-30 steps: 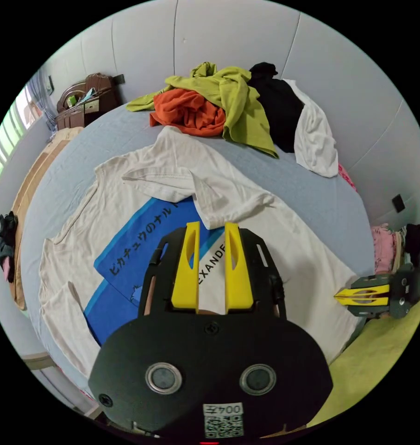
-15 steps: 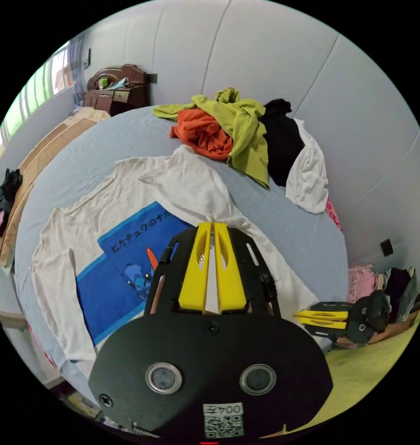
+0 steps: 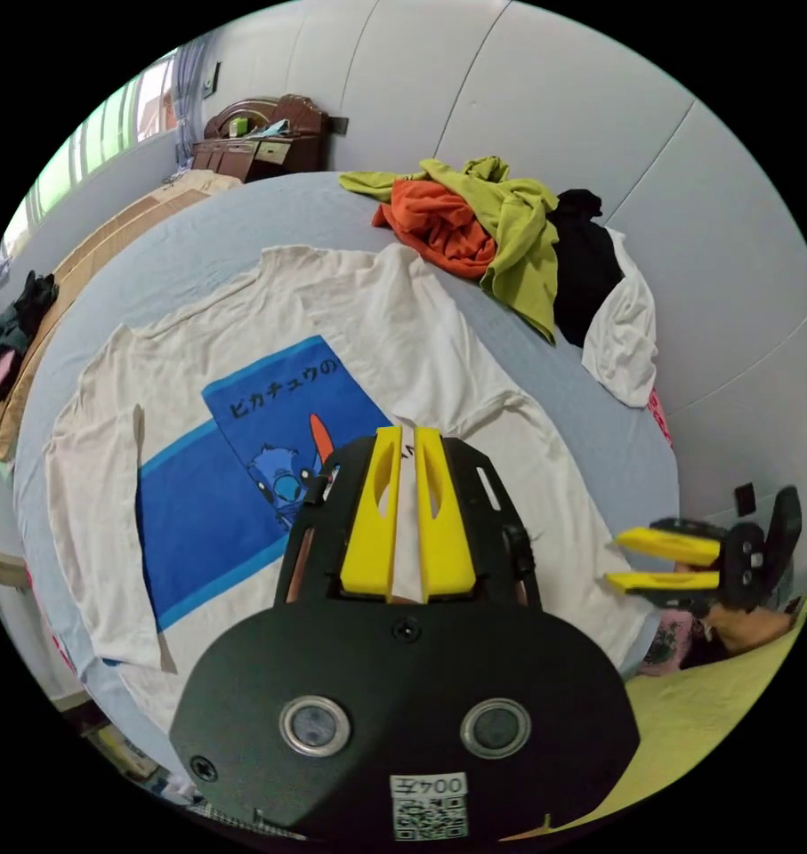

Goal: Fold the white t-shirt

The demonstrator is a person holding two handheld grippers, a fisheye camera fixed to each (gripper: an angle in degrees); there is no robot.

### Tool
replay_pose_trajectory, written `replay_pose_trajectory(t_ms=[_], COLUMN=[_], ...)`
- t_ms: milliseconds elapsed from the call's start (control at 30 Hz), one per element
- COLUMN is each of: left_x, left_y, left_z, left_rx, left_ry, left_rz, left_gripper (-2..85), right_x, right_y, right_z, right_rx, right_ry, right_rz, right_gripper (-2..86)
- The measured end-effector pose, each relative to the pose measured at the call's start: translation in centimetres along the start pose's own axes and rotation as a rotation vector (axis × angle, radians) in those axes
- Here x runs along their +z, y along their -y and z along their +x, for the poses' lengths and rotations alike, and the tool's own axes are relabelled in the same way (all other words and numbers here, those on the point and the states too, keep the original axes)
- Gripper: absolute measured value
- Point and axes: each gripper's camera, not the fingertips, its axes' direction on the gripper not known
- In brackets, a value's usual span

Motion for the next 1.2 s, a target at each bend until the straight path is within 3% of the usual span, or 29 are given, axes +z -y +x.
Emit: replay_pose_trajectory(t_ms=[167,400,600,833,1100,1200], left_x=[1.1,3.0,0.0,0.2,2.7,2.5], left_y=[1.6,0.5,0.6,4.9,8.4,8.6], left_z=[0.4,0.9,0.4,-1.7,-4.0,-5.3], left_rx=[0.086,0.124,0.121,0.136,0.123,0.093], left_ry=[0.019,0.072,0.083,0.146,0.211,0.177], left_rz=[-0.028,-0.084,0.018,0.021,-0.034,-0.042], left_gripper=[2.7,2.3,2.6,3.4,8.5,8.5], right_x=[1.0,7.0,4.3,1.0,6.4,10.1], right_y=[6.6,11.7,11.2,19.7,29.8,32.1], right_z=[6.5,8.8,12.7,18.0,18.2,19.0], right_rx=[-0.031,-0.126,-0.099,-0.030,-0.106,-0.101], right_ry=[-0.014,-0.091,-0.027,0.081,0.071,0.021], right_rz=[0.155,0.072,0.172,0.257,0.155,0.015], right_gripper=[8.9,7.7,8.8,9.3,9.8,11.1])
